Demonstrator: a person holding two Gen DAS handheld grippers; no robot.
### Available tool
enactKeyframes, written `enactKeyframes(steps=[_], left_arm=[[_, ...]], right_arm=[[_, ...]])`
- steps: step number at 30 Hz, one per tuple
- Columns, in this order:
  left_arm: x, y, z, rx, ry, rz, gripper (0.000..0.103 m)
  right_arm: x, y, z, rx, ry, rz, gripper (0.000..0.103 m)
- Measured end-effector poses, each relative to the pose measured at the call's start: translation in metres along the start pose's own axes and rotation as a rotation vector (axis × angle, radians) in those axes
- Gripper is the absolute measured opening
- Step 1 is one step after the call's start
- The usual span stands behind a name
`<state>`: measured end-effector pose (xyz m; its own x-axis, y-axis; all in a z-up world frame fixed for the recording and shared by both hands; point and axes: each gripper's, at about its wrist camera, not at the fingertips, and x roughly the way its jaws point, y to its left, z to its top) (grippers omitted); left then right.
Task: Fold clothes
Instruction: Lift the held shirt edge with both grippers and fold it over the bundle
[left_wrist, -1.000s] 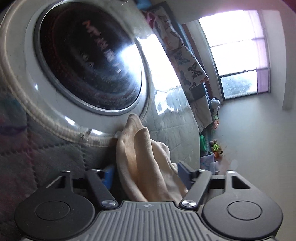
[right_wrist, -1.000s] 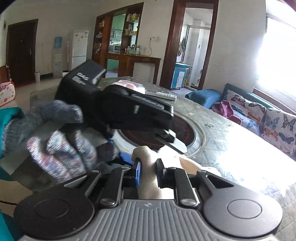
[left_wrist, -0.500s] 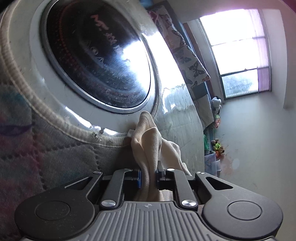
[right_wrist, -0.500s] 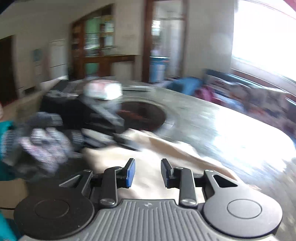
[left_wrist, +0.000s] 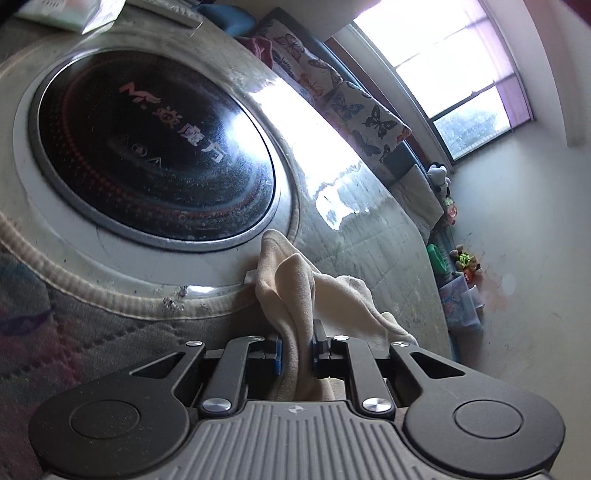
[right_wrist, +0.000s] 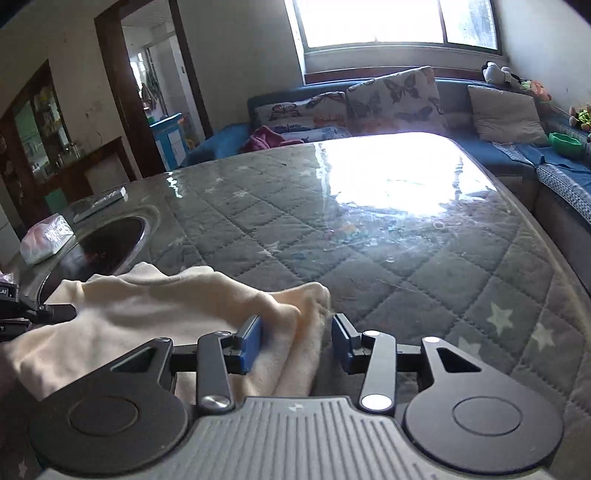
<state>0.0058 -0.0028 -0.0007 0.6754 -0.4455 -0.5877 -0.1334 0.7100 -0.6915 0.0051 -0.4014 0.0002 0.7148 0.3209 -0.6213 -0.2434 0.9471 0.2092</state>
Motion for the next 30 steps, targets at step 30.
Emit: enactKeyframes(steps=[30], left_arm=[[0.134,-0.185,-0.07,0.425,0.285,-0.104,0.015]], right_arm=[[-0.099,-0.12,0.01,0.047,-0.11,-0.4,0.011]])
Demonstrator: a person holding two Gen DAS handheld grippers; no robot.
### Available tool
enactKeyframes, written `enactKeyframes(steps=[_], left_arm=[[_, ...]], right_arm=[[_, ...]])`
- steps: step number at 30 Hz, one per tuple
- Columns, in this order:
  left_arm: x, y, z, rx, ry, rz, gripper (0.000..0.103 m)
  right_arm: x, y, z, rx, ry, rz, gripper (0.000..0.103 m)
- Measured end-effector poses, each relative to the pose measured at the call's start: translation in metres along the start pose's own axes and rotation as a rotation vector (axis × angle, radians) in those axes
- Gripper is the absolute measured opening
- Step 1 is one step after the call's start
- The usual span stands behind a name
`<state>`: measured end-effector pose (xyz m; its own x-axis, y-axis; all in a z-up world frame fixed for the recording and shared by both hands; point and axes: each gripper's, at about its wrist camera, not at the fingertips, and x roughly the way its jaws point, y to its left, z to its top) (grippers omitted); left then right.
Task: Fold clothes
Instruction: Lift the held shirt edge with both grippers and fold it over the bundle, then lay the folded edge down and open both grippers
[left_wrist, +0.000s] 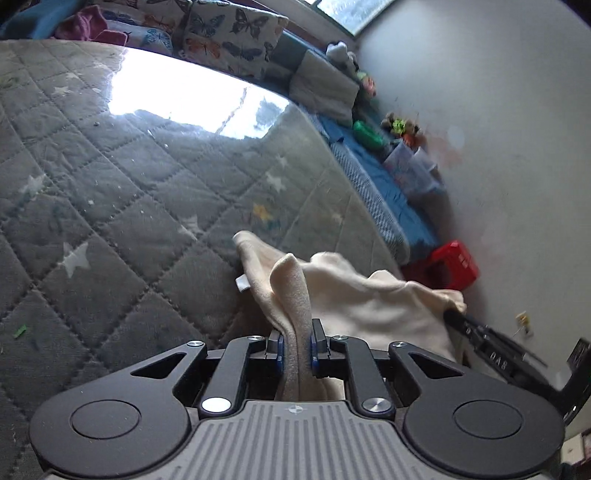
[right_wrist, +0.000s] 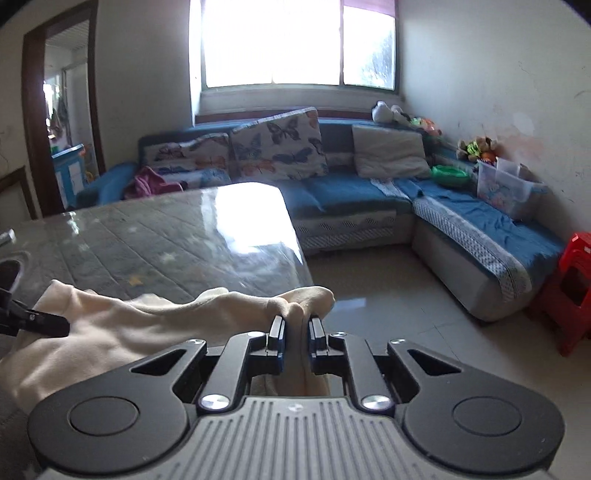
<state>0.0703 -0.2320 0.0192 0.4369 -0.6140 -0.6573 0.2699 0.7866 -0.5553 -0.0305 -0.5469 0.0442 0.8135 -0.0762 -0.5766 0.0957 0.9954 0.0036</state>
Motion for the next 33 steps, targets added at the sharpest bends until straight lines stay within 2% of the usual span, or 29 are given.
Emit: enactKeyframes(steps=[3,5,8,11,15,17,21,25,28,33], left_arm=[[-0.001,0.0,-0.002,0.05,-0.001,0.031,0.02],[-0.007,-0.002,-0.001,0.078,-0.019,0.07,0.028],[-0.017,-0.005,0.003,0.117,-0.059,0.122,0.037],[-0.027,-0.007,0.009,0.137,-0.122,0.155,0.035],[-0.025,-0.018,0.013,0.16,-0.144,0.12,0.032],[-0.018,-0.024,0.013,0.184,-0.137,0.107,0.026],[0.0,-0.033,0.013,0.232,-0.116,0.113,0.023],[0.015,-0.039,0.015,0.273,-0.094,0.148,0.02],[0.018,-0.048,0.015,0.296,-0.105,0.129,0.02],[0.036,-0.063,0.012,0.356,-0.095,0.143,0.021]], right_arm=[[0.015,-0.006,-0.006,0.006,0.032,-0.037,0.017],[0.018,-0.009,-0.006,0.02,0.027,-0.069,0.017],[0.011,-0.012,-0.004,0.049,-0.011,-0.052,0.017],[0.011,-0.008,-0.002,0.057,-0.012,0.015,0.017],[0.022,0.005,-0.005,0.046,0.02,0.094,0.017],[0.03,0.014,-0.007,0.02,0.034,0.096,0.017],[0.044,0.021,-0.01,0.031,0.067,0.092,0.018],[0.04,0.021,-0.006,0.022,0.044,0.091,0.019],[0.039,0.021,-0.001,0.035,0.032,0.11,0.02],[0.055,0.024,-0.001,0.029,0.057,0.11,0.023]])
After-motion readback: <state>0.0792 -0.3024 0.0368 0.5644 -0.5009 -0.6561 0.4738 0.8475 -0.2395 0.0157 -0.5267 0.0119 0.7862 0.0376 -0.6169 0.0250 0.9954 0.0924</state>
